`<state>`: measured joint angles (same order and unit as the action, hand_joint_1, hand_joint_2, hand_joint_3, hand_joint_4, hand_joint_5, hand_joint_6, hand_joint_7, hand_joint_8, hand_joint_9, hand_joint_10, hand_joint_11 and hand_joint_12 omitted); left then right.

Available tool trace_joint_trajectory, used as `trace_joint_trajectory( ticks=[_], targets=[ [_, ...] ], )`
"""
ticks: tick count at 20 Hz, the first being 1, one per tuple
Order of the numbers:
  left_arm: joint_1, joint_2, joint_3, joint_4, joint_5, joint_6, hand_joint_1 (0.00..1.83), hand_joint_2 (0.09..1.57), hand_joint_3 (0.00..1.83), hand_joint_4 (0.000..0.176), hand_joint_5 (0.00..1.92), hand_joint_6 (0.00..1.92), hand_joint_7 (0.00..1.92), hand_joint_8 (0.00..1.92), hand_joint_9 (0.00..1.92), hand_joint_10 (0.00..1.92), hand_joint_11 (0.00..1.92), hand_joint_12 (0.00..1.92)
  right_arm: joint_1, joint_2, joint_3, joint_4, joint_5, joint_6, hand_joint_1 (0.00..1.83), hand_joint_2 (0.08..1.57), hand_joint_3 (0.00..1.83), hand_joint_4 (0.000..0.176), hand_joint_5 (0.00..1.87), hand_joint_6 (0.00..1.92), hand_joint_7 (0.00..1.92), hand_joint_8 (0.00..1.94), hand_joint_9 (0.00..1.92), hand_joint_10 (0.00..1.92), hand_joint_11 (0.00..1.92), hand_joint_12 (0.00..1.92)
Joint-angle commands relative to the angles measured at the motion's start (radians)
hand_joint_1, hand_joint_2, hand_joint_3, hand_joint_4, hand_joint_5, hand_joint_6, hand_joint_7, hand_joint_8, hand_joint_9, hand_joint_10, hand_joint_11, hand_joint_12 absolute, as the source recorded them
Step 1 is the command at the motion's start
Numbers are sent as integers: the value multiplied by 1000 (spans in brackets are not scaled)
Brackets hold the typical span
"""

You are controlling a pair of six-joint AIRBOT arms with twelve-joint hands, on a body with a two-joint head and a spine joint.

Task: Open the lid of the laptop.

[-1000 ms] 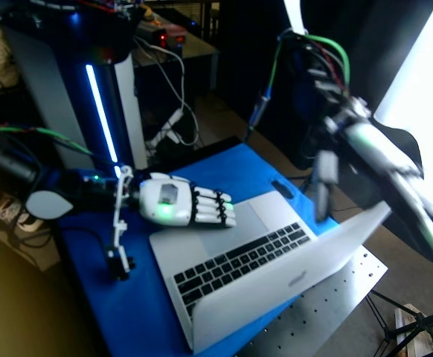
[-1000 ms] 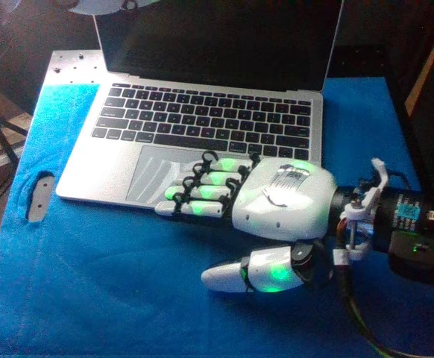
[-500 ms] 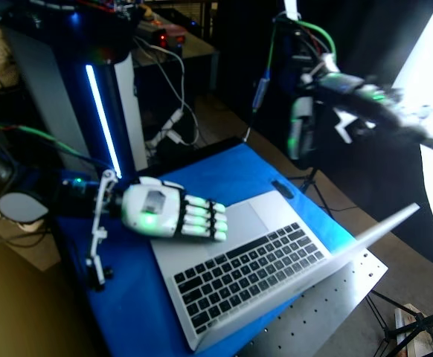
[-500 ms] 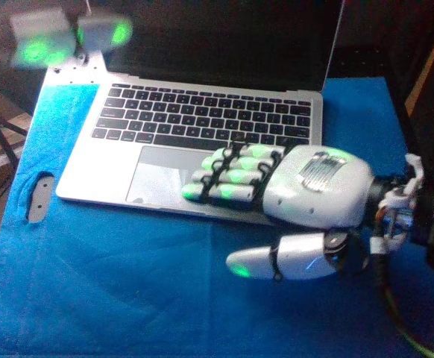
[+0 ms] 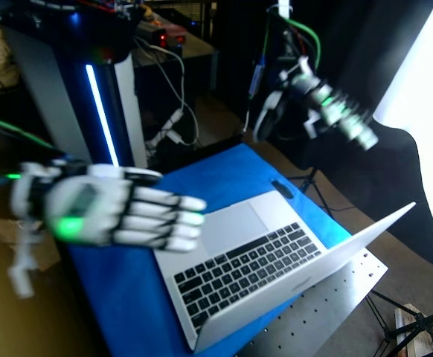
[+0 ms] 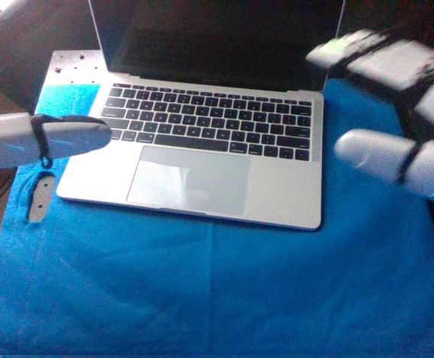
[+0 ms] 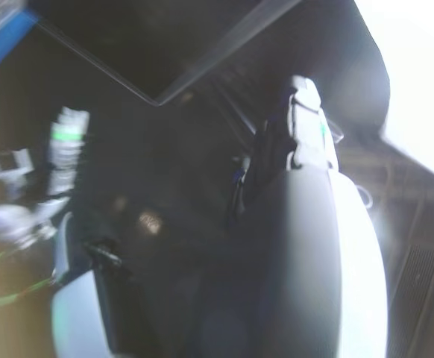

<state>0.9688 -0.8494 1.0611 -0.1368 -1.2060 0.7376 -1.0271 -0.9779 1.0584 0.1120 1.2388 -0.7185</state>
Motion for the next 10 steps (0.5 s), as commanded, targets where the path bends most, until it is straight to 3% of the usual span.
trace_joint_trajectory(
  ticks=[1, 2, 3, 4, 5, 6, 8, 9, 10],
  targets=[
    [12, 3, 3, -47, -171, -26, 445, 989, 0, 123, 0, 0, 101, 1, 102, 1, 0, 447, -20, 11, -9, 55, 260, 3, 192, 1256, 0, 76, 179, 1, 162, 1, 92, 0, 9, 51],
    [46, -6, 3, -79, -195, -47, 442, 948, 0, 158, 0, 0, 63, 1, 69, 4, 0, 299, -70, 20, -21, 120, 345, 3, 356, 1248, 0, 51, 137, 1, 147, 9, 119, 16, 71, 32],
    [77, -16, 5, -99, -227, -74, 440, 935, 0, 173, 0, 0, 61, 1, 66, 3, 0, 304, -121, 27, -36, 186, 434, 3, 421, 1231, 0, 30, 111, 0, 143, 4, 113, 8, 57, 23],
    [103, -23, 4, -108, -259, -104, 459, 917, 0, 176, 0, 0, 67, 1, 73, 2, 0, 338, -165, 36, -53, 234, 505, 3, 525, 1215, 0, 30, 72, 0, 94, 0, 62, 1, 17, 6],
    [122, -27, 1, -111, -285, -130, 275, 967, 3, 176, 0, 0, 29, 0, 71, 2, 0, 398, -186, 42, -69, 274, 523, 3, 654, 1136, 0, 96, 105, 6, 165, 8, 140, 10, 133, 57],
    [145, -27, -6, -119, -320, -148, 254, 980, 3, 176, 0, 0, 10, 4, 67, 1, 0, 355, -191, 47, -75, 273, 524, 3, 684, 1117, 0, 110, 122, 9, 171, 6, 159, 13, 169, 74],
    [233, -27, -28, -167, -442, -170, 294, 1019, 2, 176, 0, 0, 52, 3, 51, 5, 0, 235, -191, 47, -74, 258, 524, 3, 658, 1026, 0, 103, 58, 0, 169, 0, 187, 7, 191, 85],
    [250, -27, -35, -178, -472, -176, 344, 1032, 3, 176, 0, 0, 55, 1, 30, 3, 0, 128, -191, 47, -76, 250, 524, 3, 627, 1001, 0, 108, 49, 0, 163, 0, 174, 1, 173, 78],
    [265, -27, -39, -187, -494, -184, 444, 969, 0, 176, 1, 0, 83, 2, 43, 1, 0, 91, -191, 49, -77, 245, 524, 3, 666, 951, 0, 128, 70, 8, 136, 0, 130, 0, 128, 57]
  ],
)
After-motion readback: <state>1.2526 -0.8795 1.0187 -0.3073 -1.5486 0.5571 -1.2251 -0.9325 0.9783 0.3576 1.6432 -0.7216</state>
